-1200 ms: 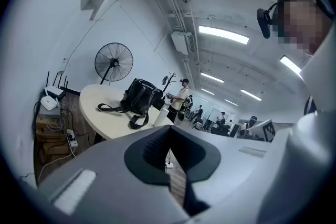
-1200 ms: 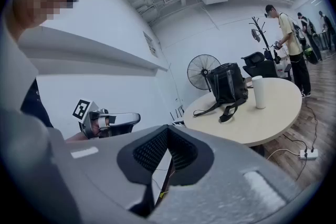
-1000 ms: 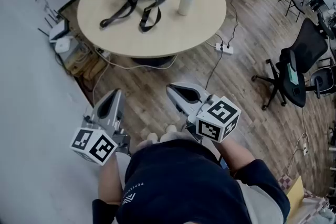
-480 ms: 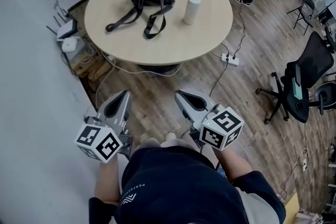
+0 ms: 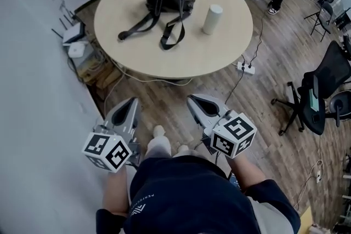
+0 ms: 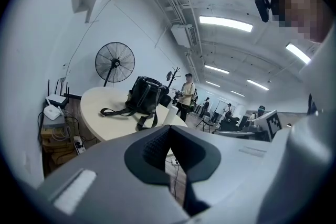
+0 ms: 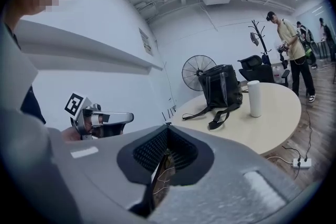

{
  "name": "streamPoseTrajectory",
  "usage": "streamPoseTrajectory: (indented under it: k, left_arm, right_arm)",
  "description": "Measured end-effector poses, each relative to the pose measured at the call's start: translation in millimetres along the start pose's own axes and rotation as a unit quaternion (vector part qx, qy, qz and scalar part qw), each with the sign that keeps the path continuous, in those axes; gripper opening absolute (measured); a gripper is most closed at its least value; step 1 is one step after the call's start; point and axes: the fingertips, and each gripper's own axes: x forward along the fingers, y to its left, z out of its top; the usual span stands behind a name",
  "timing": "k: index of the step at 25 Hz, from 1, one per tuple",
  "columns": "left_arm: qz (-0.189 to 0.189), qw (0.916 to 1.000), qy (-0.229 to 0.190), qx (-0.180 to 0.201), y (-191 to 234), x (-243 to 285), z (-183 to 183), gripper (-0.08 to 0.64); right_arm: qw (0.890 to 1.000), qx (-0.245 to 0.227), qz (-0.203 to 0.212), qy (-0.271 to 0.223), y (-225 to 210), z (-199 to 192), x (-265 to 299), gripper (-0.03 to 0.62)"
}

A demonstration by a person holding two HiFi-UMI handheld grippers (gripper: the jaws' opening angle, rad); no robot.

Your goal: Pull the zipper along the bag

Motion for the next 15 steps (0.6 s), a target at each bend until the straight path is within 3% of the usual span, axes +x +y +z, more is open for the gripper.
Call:
streamPoseTrajectory:
  k: [15]
  left_arm:
    - [-0.018,0.9998,0.004,0.012,114,30,52,0.017]
  right_arm:
    - [0.999,-0.039,0.017,0.002,4,58,141,0.002]
